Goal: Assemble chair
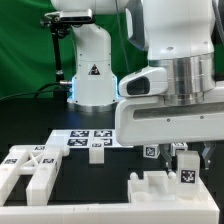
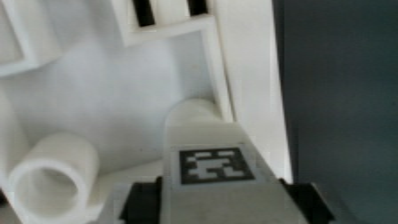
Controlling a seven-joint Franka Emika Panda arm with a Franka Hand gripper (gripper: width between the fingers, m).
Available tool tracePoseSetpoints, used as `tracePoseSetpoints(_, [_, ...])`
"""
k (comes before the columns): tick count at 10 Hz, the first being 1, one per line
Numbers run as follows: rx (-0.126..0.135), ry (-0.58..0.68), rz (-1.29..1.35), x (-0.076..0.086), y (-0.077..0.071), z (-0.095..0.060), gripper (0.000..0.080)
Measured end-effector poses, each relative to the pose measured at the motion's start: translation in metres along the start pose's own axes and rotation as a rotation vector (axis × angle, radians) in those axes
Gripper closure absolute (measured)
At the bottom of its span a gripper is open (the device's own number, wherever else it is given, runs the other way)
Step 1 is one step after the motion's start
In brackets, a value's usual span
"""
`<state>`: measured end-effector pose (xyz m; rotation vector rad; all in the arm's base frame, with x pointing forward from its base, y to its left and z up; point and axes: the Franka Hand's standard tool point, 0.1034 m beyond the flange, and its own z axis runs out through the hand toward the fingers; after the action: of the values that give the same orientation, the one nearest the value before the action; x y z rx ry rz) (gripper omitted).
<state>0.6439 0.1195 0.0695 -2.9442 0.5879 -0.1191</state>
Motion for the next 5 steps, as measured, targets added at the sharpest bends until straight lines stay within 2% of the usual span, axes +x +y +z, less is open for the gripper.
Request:
tracePoseSetpoints(2, [0.004,0.004,0.356,-0.0021,-0.0039,0.0011,0.0508])
tracePoseSetpoints(3, [0.02,-0.007,0.527,-0.0013,-0.0036,0.0012,0.0508])
tracePoseSetpoints(4, [0.032,-0.018,0.6,0.0,-0.0029,0.0011,0.0508])
tracePoseSetpoints(5, [0.031,-0.018,0.589,-0.0004,-0.0032,0.0012,0.0508])
